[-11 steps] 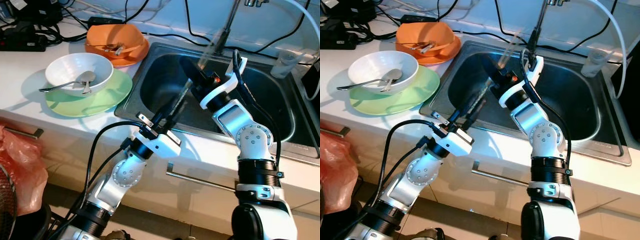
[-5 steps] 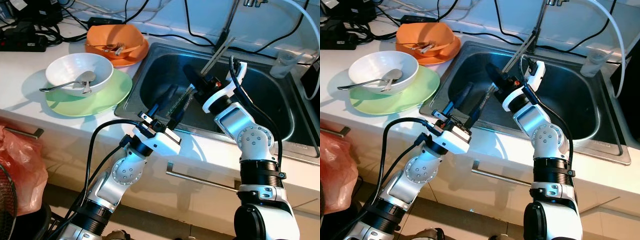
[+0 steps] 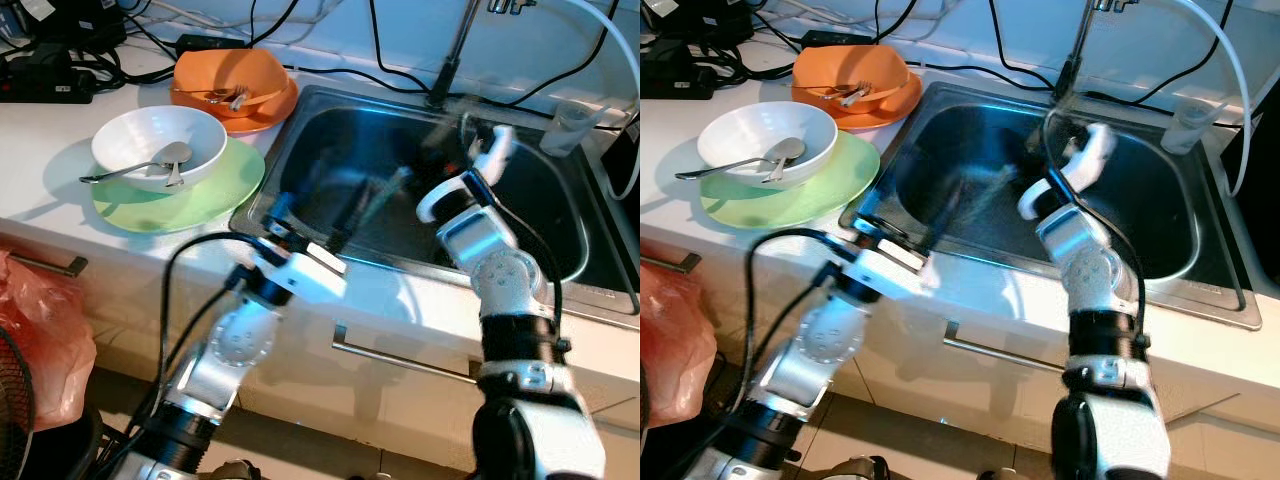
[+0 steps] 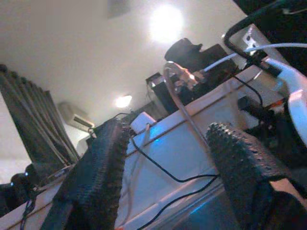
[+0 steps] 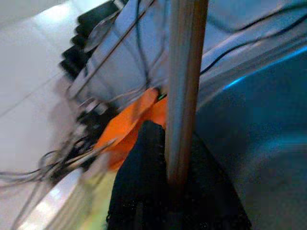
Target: Kitchen organization
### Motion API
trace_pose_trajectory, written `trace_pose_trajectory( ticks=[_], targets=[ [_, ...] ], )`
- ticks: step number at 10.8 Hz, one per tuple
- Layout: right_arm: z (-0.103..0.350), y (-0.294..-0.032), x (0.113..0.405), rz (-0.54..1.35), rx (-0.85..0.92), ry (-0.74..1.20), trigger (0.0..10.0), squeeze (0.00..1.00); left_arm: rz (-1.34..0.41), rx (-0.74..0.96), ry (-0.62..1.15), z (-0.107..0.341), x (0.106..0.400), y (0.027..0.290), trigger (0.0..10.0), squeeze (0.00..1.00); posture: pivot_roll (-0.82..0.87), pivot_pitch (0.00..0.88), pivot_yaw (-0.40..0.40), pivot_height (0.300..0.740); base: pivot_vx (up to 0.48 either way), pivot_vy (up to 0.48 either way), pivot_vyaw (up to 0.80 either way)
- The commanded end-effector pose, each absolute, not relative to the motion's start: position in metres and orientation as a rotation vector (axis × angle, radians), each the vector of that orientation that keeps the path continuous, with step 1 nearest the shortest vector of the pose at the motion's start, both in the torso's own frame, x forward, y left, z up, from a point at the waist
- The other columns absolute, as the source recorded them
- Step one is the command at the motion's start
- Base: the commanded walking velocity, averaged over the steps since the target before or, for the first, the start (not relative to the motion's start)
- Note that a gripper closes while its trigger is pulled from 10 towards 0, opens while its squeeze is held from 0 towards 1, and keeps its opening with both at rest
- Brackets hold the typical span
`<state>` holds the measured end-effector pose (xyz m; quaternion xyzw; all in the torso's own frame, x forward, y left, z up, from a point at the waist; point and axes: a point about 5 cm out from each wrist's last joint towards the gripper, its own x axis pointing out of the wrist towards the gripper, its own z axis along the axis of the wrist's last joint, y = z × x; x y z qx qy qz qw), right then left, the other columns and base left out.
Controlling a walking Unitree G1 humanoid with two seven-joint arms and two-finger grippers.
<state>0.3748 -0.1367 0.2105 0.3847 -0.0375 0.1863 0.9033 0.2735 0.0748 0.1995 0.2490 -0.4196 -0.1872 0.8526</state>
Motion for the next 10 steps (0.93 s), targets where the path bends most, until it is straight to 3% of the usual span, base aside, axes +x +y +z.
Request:
trace_pose_trajectory(
  ticks=[1, 3, 5, 9, 10],
  targets=[
    [0.216, -0.143, 0.380, 0.332, 0.740, -0.111, 10.0, 0.00, -0.395, 0.520, -0.877, 0.201, 0.272, 0.077, 10.0, 1.00, 0.00, 0.082, -0.067, 0.740, 0.000, 0.000, 0.00],
    [0.216, -0.159, 0.390, 0.196, 0.577, -0.155, 10.0, 0.00, -0.376, 0.519, -0.860, 0.203, 0.274, 0.081, 10.0, 1.00, 0.01, 0.083, -0.058, 0.740, 0.000, 0.000, 0.00],
    [0.213, -0.170, 0.396, 0.063, 0.304, -0.176, 10.0, 0.00, -0.361, 0.507, -0.839, 0.204, 0.273, 0.083, 10.0, 1.00, 0.03, 0.087, -0.046, 0.740, 0.000, 0.000, 0.00],
    [0.195, -0.175, 0.399, 0.008, 0.103, -0.166, 10.0, 0.00, -0.394, 0.470, -0.787, 0.208, 0.273, 0.088, 10.0, 1.00, 0.07, 0.106, -0.027, 0.740, 0.000, 0.000, 0.00],
    [0.193, -0.174, 0.400, 0.002, 0.093, -0.164, 10.0, 0.00, -0.471, 0.396, -0.686, 0.203, 0.275, 0.085, 10.0, 1.00, 0.08, 0.109, -0.022, 0.740, 0.000, 0.000, 0.00]
  ],
)
